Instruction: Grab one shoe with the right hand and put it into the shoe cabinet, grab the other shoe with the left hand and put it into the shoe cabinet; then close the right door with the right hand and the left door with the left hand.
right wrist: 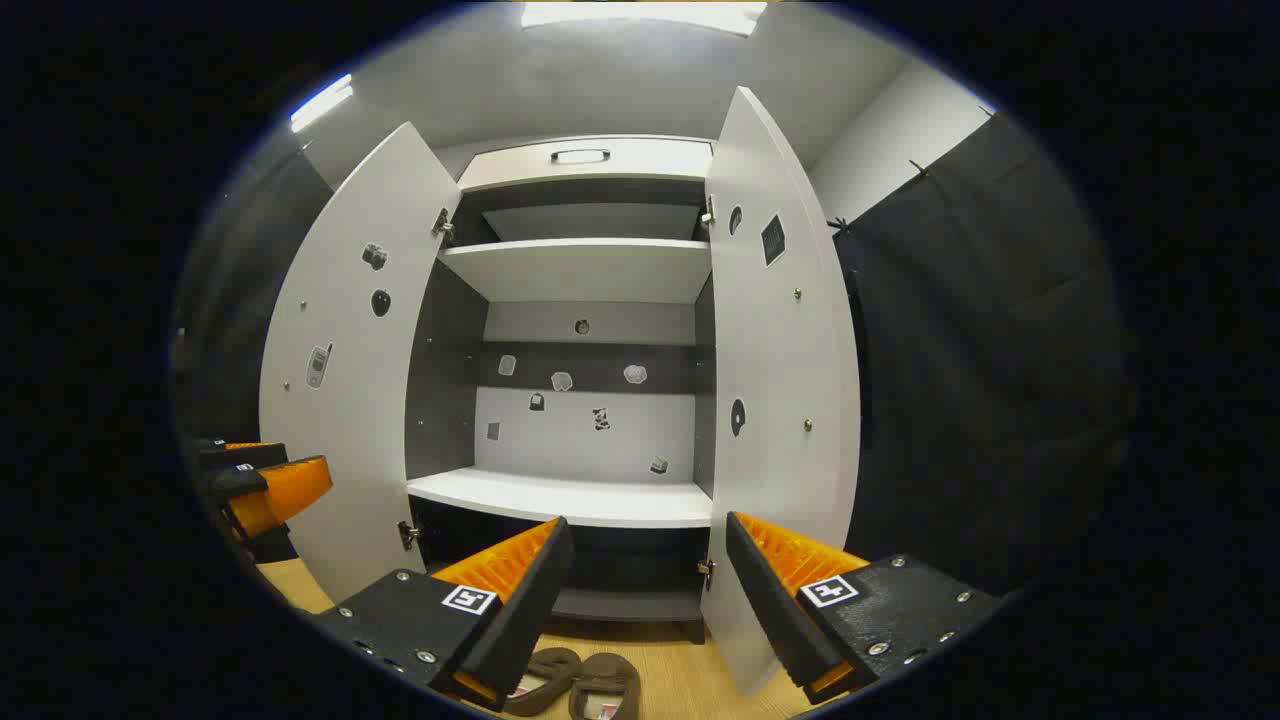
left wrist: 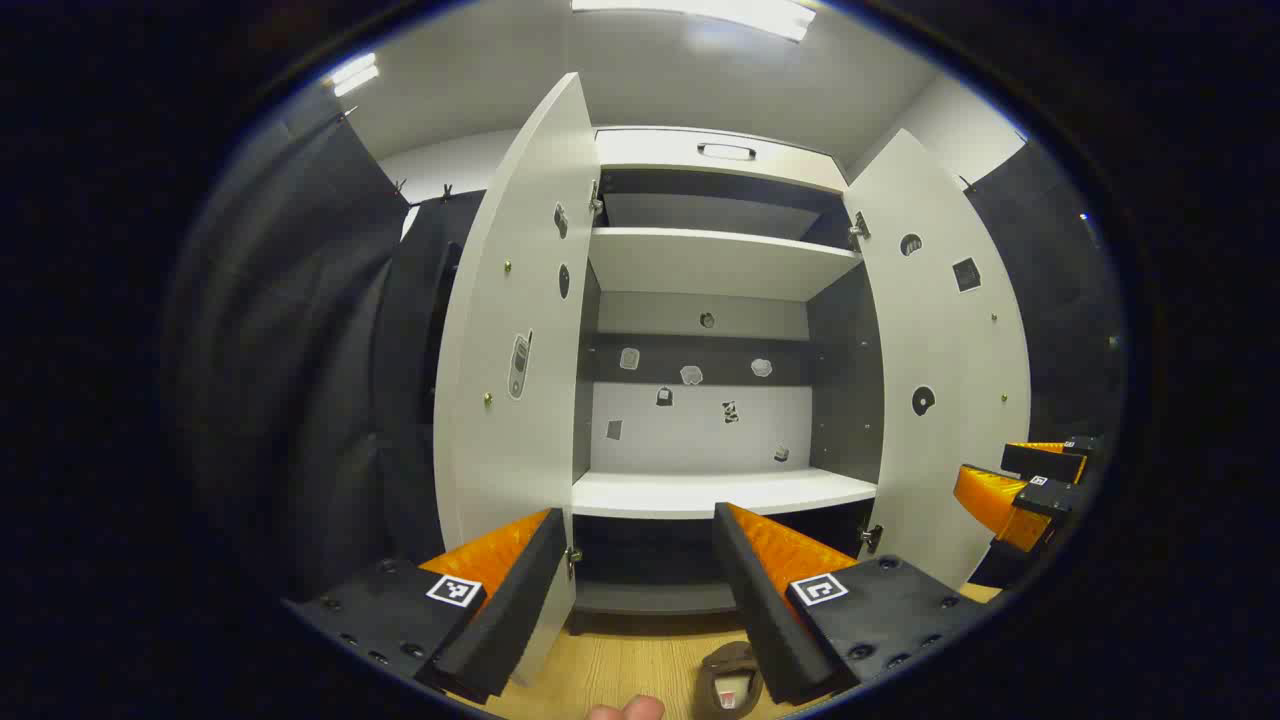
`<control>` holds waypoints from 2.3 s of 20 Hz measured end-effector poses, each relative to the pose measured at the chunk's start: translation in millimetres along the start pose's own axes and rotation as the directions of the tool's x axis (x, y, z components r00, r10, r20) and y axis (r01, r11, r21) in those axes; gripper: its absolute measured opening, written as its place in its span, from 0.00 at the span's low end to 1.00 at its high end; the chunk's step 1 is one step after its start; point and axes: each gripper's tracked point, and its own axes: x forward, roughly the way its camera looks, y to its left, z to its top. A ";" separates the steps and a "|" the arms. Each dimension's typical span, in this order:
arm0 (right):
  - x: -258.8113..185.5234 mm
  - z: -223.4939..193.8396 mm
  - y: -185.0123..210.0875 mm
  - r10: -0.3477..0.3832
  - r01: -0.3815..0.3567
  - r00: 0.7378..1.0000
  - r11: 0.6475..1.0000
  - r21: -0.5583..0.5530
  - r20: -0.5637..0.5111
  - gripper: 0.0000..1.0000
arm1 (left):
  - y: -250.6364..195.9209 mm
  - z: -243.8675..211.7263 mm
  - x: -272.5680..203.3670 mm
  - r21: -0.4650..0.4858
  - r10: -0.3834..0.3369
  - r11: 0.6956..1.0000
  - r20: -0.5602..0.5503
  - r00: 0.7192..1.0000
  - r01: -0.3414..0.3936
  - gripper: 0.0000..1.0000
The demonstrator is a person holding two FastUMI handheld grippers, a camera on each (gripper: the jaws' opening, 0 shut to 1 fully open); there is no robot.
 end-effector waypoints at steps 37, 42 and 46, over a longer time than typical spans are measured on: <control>28.8 1.2 0.8 0.009 -0.007 0.999 0.999 -0.038 0.043 0.94 | -2.0 10.4 -5.2 -0.011 -0.005 1.000 0.018 1.000 0.006 0.96; 48.2 -113.6 5.4 0.050 -0.047 0.985 0.999 0.020 -0.165 0.95 | 5.5 9.8 -8.2 -0.003 0.015 1.000 0.021 1.000 -0.015 0.96; 43.5 -242.8 10.3 0.058 -0.092 0.904 0.994 -0.062 -0.424 0.94 | 9.6 5.8 -7.9 -0.018 0.031 0.999 0.013 0.999 -0.031 0.96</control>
